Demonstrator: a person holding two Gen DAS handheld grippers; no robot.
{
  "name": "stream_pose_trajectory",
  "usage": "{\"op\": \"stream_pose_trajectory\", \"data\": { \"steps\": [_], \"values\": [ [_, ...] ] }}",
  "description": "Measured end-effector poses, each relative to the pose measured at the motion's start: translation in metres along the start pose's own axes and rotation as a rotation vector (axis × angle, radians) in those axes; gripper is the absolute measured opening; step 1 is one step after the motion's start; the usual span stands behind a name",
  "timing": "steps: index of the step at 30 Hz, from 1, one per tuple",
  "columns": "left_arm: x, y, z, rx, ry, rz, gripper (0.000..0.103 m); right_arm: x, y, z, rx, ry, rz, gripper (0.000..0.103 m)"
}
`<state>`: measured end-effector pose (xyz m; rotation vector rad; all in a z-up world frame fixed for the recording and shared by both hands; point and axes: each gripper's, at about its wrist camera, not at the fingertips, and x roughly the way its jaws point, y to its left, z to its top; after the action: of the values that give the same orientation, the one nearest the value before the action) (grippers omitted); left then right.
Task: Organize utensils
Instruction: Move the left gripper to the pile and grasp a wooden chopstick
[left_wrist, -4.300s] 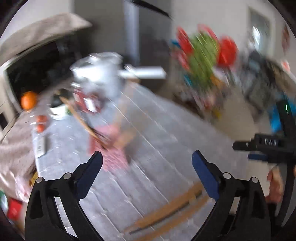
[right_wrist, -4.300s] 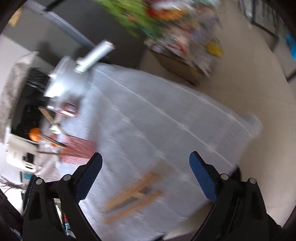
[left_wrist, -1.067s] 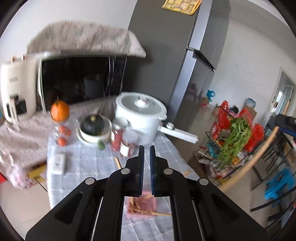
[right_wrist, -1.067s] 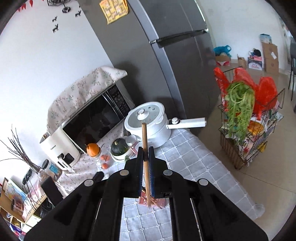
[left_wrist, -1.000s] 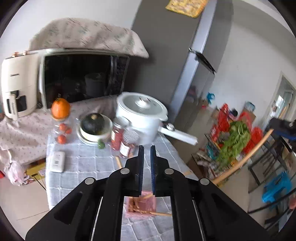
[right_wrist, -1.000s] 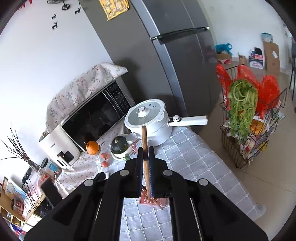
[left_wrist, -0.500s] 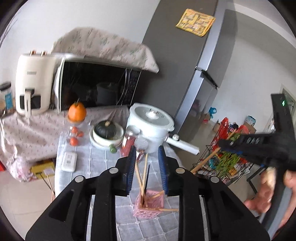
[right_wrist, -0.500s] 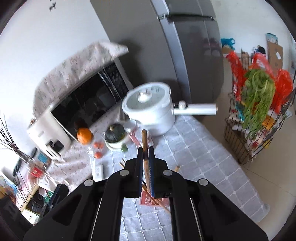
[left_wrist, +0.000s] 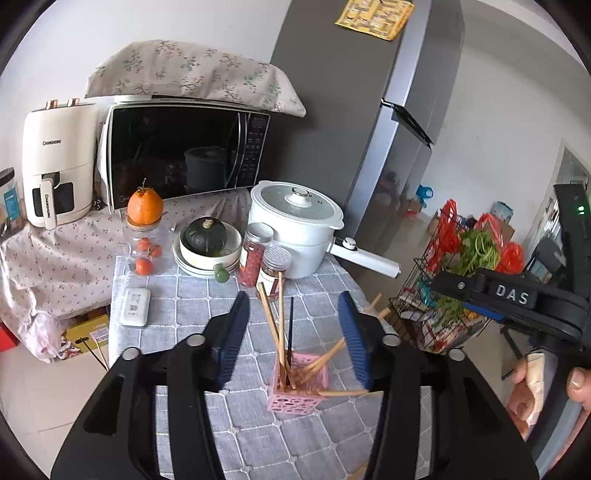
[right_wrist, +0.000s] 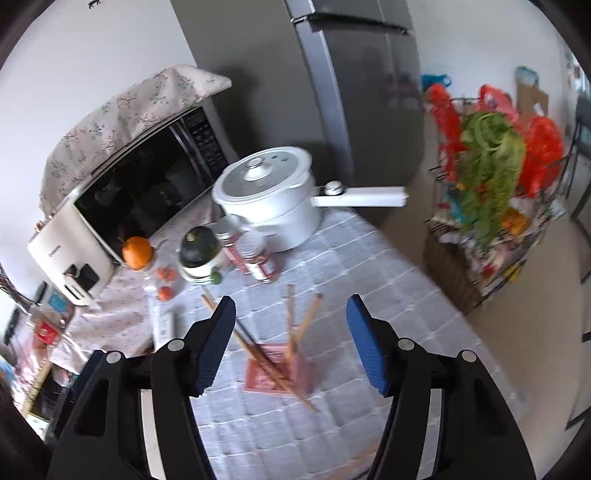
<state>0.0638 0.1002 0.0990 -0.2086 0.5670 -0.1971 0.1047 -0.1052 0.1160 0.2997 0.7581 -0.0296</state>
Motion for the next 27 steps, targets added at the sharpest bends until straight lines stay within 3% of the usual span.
{"op": "stream_pose_trajectory", "data": {
  "steps": [1, 4, 8, 14, 20, 25, 27],
  "values": [
    [0.0, -0.003, -0.003, 0.007, 0.001, 0.005, 0.059, -0.002, -0.004, -0.001, -0.009, -0.007, -0.013, 0.063],
    [0.003, -0.012, -0.015, 0.027, 0.021, 0.013, 0.071, -0.011, -0.02, -0.013, -0.009, -0.028, -0.041, 0.079],
    [0.017, -0.029, -0.045, 0.101, 0.122, 0.015, 0.093, -0.018, -0.059, -0.04, 0.053, -0.033, -0.066, 0.092],
    [0.042, -0.064, -0.101, 0.275, 0.303, -0.001, 0.096, -0.002, -0.148, -0.1, 0.253, 0.104, -0.063, 0.095],
    [0.072, -0.102, -0.164, 0.396, 0.509, -0.074, 0.096, 0.018, -0.224, -0.168, 0.364, 0.259, -0.151, 0.095],
    [0.116, -0.122, -0.202, 0.386, 0.682, -0.085, 0.095, 0.027, -0.267, -0.21, 0.413, 0.321, -0.209, 0.095],
    [0.134, -0.126, -0.21, 0.359, 0.73, -0.081, 0.093, 0.029, -0.275, -0.214, 0.448, 0.363, -0.175, 0.095]
  ]
}}
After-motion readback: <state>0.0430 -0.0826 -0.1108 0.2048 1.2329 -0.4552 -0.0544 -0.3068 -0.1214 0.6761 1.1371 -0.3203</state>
